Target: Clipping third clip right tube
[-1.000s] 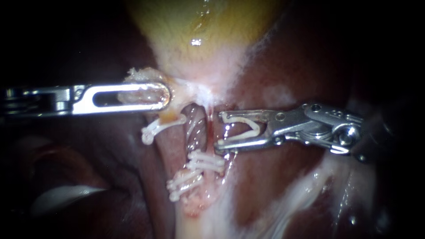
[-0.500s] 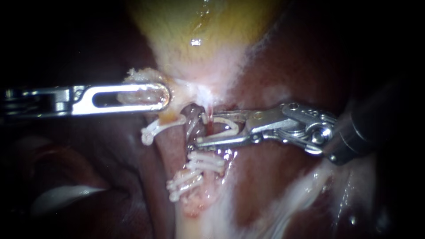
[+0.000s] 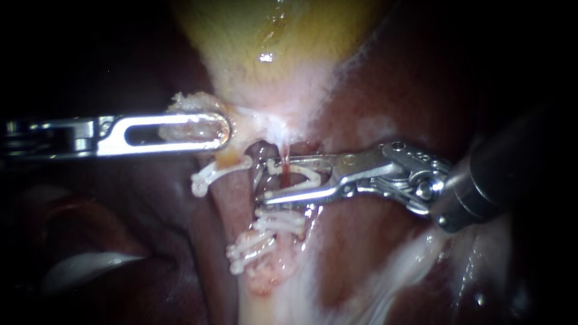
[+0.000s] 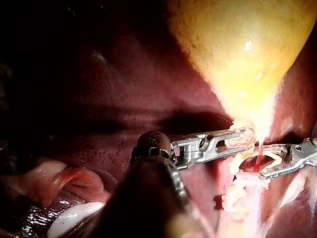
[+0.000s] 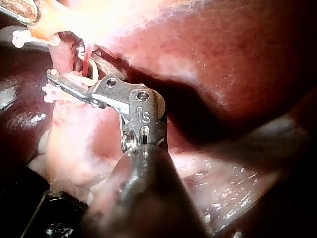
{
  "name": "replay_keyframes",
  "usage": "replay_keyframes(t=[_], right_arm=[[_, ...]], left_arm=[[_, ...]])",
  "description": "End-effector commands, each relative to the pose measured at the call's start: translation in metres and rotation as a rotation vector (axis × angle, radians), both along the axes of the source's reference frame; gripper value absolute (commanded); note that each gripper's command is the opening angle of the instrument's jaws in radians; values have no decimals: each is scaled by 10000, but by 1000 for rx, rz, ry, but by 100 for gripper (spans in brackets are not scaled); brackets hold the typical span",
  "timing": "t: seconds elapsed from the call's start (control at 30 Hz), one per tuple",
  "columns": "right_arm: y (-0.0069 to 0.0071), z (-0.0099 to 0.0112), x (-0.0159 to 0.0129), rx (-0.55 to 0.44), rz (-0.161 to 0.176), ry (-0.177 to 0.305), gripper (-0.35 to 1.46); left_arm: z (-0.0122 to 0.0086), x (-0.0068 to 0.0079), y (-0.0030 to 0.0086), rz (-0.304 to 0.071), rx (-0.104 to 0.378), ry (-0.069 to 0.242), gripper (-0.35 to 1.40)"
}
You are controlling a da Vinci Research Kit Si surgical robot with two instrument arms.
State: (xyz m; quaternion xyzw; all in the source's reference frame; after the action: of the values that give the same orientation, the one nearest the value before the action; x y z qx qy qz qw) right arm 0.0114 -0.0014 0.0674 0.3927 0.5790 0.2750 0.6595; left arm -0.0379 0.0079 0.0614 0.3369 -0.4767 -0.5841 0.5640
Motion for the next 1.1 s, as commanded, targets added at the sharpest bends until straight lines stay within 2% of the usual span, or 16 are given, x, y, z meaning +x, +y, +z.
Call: replay_keyframes(t=[0.03,0.23,0.53,0.67,1.1], right_arm=[[0,-3,0,7,1,13,45],[0,-15,1,27,2,58,45],[11,-37,1,55,34,106,46],[16,-43,1,62,35,126,45],[18,-46,1,66,39,131,41]], left_arm=[[1,0,0,0,0,0,-35],[3,1,0,1,0,-1,-35],[4,2,1,2,-1,-1,-35],[5,2,0,2,-1,-1,-35],[6,2,0,1,-2,-1,-35]])
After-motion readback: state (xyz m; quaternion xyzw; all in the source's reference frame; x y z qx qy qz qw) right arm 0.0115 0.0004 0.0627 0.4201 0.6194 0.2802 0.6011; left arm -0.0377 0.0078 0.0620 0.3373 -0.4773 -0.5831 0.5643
